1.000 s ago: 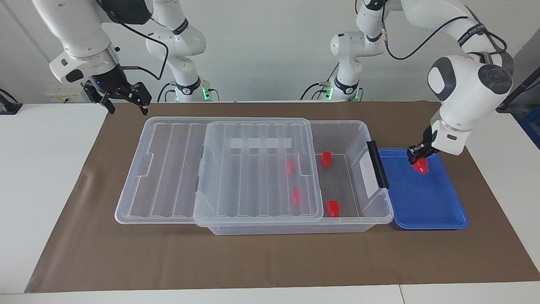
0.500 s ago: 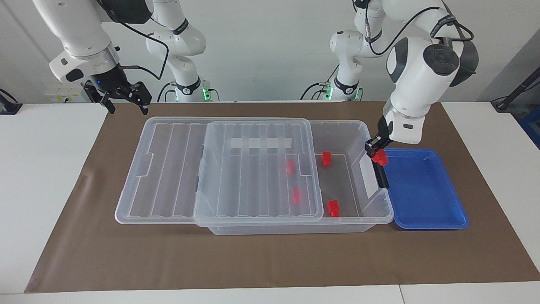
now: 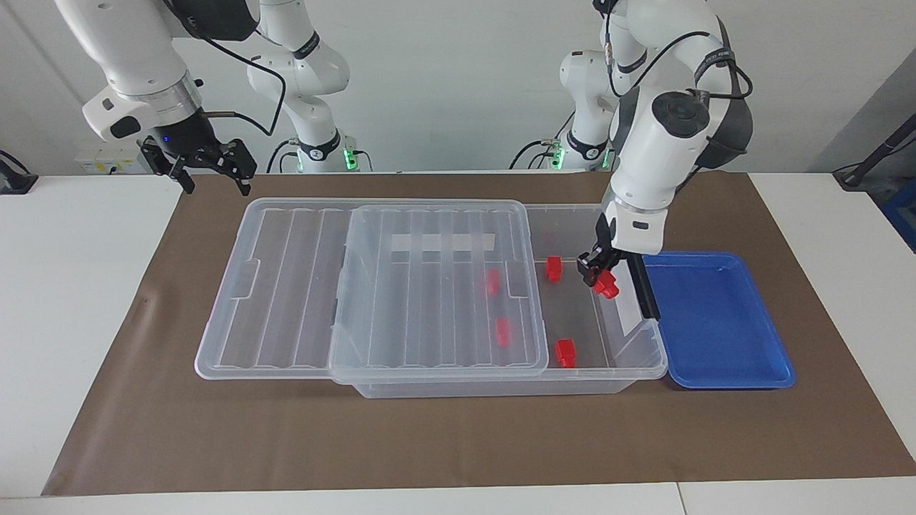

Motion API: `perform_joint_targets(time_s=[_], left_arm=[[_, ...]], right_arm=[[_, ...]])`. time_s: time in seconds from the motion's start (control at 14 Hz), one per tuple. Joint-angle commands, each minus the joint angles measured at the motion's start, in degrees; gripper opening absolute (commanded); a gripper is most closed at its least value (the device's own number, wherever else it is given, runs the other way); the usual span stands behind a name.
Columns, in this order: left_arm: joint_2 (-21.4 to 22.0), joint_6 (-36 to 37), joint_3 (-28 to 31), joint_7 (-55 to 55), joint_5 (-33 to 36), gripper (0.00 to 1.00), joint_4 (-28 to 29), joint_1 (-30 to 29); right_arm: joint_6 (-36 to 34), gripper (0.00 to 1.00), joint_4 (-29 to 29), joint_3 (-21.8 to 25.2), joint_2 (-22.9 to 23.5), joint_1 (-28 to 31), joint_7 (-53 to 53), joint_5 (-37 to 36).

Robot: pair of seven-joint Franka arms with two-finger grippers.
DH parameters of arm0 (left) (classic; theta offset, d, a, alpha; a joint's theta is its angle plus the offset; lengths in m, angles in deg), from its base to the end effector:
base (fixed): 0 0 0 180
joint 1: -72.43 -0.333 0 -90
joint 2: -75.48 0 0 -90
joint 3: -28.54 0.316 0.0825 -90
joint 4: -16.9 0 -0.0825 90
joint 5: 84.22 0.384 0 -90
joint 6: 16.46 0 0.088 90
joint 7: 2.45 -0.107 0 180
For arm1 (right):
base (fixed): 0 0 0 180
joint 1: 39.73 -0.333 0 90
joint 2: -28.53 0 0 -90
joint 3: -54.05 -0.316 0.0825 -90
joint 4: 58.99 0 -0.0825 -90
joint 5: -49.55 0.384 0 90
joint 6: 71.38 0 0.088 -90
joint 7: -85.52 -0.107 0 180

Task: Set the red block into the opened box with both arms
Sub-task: 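Lift the red block and carry it over the box opening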

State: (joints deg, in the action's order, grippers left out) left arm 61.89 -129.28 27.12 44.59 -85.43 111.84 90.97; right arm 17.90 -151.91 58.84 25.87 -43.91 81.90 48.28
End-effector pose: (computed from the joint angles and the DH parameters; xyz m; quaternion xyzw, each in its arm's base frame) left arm 0.6020 -0.2187 0.4769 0.9705 0.2380 0.0242 0.0313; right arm 0.5383 -0.0092 0.6247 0.9992 -0.0369 -0.0084 0.0094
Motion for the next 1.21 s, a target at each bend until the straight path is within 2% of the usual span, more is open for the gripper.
perform_joint_targets(time_s=[0.0, 0.5, 0.79, 1.14], left_arm=[[3.13, -4.15, 1.06, 0.77, 1.54, 0.00, 6.74, 2.46], [0.58, -13.73, 0.98, 0.86, 5.41, 0.00, 12.98, 4.58], [-3.27, -18.92, 1.06, 1.12, 5.68, 0.00, 14.75, 5.62], [-4.86, -27.79, 1.15, 1.03, 7.35, 0.00, 19.67, 4.84]], right_arm=[[0.55, 1.00, 0.54, -0.13, 0.46, 0.66, -0.33, 1.53], [0.64, 1.00, 0.28, -0.13, 0.38, 0.75, -0.42, 1.71], [0.64, 1.00, 0.28, -0.13, 0.38, 0.75, -0.42, 1.71], [0.64, 1.00, 0.28, -0.13, 0.38, 0.84, -0.42, 1.71]])
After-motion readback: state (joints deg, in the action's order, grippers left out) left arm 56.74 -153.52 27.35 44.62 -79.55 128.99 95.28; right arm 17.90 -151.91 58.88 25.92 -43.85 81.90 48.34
